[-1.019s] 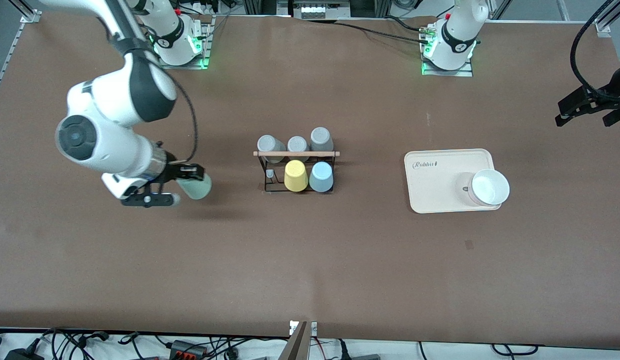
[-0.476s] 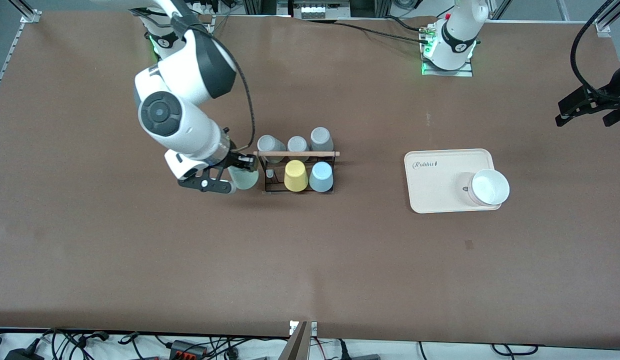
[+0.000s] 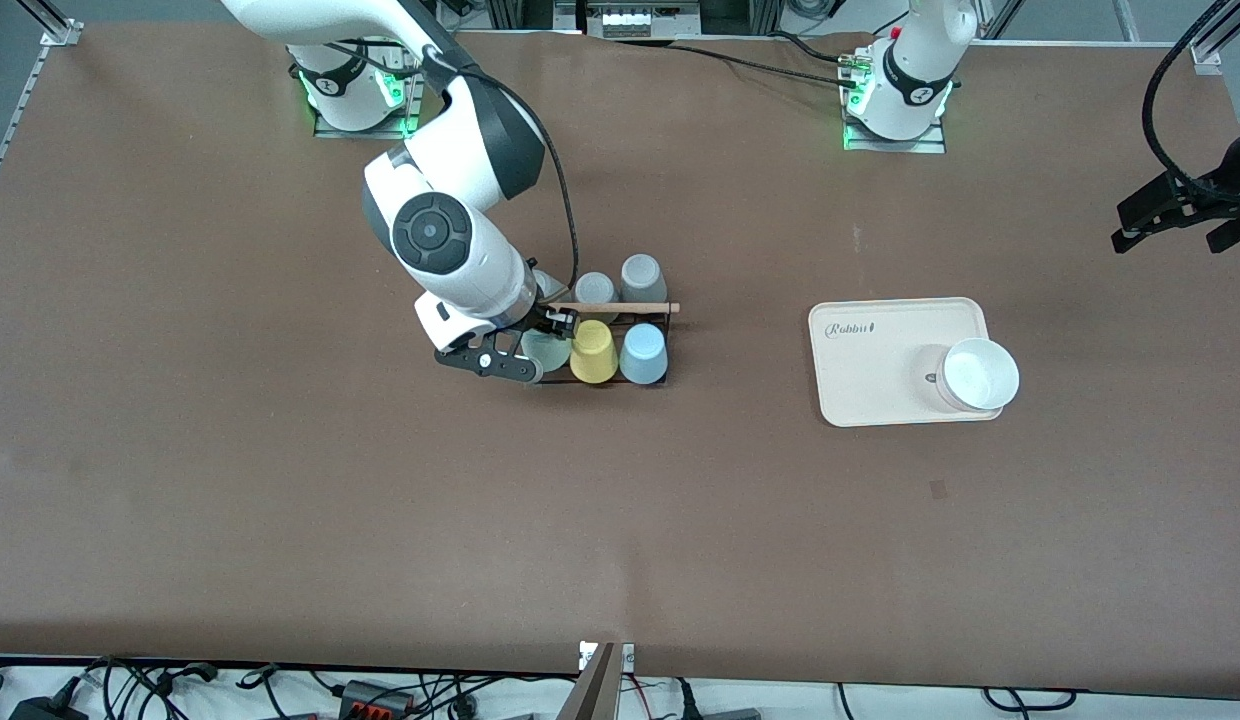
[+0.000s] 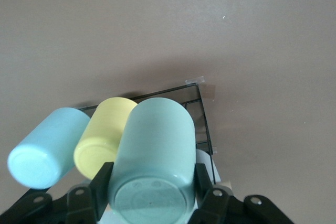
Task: Hang scattered cups on rack with three cups
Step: 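Lower the pale teal cup onto the rack and open the right gripper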
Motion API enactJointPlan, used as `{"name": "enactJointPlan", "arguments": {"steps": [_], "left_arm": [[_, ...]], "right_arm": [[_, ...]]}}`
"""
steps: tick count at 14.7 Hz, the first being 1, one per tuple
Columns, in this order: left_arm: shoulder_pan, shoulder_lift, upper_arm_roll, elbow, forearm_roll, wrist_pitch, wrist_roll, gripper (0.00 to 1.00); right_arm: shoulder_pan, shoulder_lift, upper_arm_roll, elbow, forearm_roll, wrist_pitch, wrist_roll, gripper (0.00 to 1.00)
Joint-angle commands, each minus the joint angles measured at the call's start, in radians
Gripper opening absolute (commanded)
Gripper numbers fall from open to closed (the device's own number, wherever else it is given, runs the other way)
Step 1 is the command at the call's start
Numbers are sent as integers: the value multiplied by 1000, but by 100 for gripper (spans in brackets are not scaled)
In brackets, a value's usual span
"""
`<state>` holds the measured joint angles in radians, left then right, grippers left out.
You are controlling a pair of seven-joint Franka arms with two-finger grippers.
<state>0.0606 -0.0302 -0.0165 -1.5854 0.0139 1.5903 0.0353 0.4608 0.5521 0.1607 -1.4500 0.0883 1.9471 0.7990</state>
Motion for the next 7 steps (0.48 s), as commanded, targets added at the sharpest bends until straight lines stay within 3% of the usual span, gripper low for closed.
{"name": "enactJointPlan", "arguments": {"steps": [1,7], "left_arm": [[8,7,0,18,-15,-1,2,100],[8,9,0,18,-15,-1,2,100]], "right_arm": [[2,46,-3,39,-5,-7,12,24],[2,92,-3,39,-5,-5,19,24]]}}
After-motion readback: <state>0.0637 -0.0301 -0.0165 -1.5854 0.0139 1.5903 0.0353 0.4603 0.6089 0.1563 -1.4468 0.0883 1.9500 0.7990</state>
